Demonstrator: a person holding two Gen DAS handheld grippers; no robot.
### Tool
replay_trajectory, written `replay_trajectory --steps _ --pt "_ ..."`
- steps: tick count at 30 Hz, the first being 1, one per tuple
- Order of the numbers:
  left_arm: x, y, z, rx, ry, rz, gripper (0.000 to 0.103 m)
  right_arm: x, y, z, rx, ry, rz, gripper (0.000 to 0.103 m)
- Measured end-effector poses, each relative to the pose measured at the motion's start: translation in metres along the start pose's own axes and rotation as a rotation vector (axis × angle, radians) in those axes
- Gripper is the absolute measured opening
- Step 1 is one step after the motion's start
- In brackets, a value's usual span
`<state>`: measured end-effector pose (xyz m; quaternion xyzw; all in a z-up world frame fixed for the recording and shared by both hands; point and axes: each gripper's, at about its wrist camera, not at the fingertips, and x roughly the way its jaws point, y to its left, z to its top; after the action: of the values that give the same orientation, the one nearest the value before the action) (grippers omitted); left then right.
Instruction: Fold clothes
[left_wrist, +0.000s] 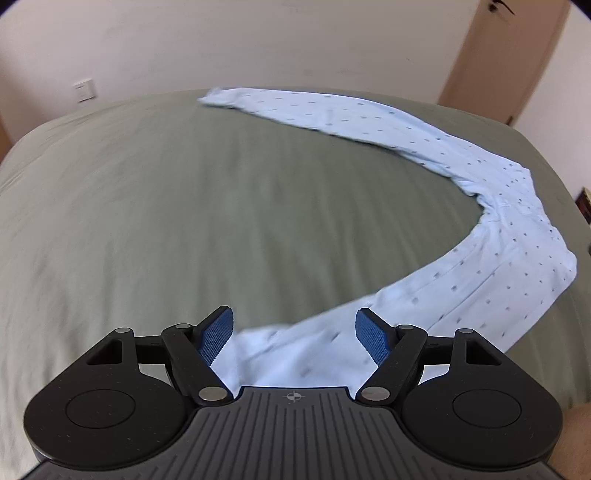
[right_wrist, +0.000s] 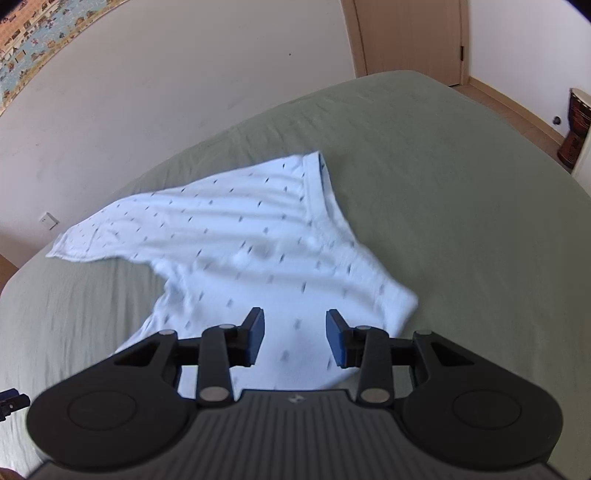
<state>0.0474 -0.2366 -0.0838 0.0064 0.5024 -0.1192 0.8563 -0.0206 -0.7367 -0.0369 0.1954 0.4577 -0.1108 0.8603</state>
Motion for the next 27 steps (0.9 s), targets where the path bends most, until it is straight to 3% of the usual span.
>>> replay_trajectory --steps 7,13,24,26,27 --pt "0.063 -0.044 0.066 0.059 -0.002 -0.060 0.073 0.078 -0.014 0.096 -0.073 -0.013 -0.019 0.046" --pt "0.112 -0.070 0.125 0.126 -0.006 -0.068 0.073 0.141 -0.005 0.155 -0.243 0.061 0.016 0.046" --pt "0.132 -0.118 0.179 0.271 0.025 -0.096 0.073 0.184 0.011 0.179 -0.506 0.226 0.047 0.045" --pt "0.132 -0.122 0.186 0.270 0.039 -0.098 0.073 0.190 0.016 0.181 -0.537 0.262 0.050 0.026" --pt "0.132 -0.121 0.191 0.263 0.047 -0.100 0.073 0.191 0.017 0.182 -0.544 0.268 0.049 0.026"
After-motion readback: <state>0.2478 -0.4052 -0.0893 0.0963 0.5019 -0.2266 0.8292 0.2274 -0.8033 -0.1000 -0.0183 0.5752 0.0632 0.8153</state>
